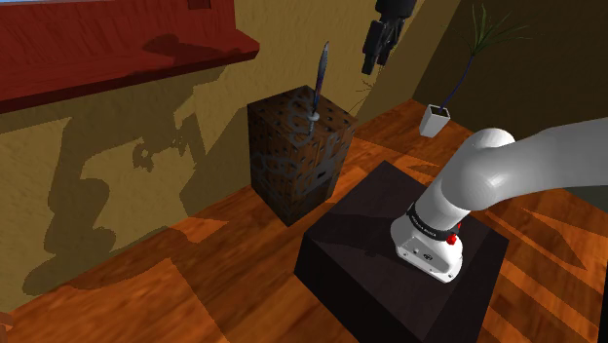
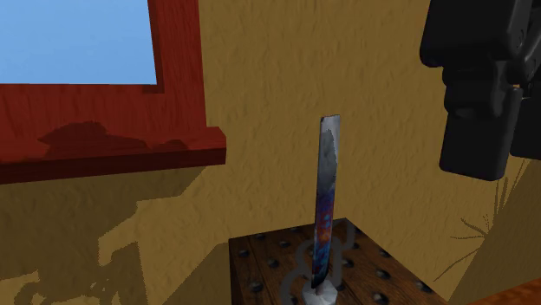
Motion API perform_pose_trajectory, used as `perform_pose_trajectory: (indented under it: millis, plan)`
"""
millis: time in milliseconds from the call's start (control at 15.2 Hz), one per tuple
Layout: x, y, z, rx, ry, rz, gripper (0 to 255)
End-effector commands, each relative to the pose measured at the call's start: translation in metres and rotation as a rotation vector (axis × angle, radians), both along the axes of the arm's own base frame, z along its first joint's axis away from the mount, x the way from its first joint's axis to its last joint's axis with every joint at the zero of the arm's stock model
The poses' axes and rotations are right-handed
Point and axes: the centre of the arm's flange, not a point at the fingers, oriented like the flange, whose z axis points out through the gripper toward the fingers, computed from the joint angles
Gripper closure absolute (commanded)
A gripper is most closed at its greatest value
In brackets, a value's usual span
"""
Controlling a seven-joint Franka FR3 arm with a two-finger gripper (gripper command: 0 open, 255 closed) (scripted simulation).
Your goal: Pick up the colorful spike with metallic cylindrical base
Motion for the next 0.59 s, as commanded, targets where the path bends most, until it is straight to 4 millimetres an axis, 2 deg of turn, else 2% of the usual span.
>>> perform_pose_trajectory:
  millis: [0, 528]
  plan:
    - [0.000, 0.000, 0.000, 0.000, 0.000, 0.000, 0]
    - [0.097, 0.018, 0.020, -0.044, -0.037, 0.038, 0]
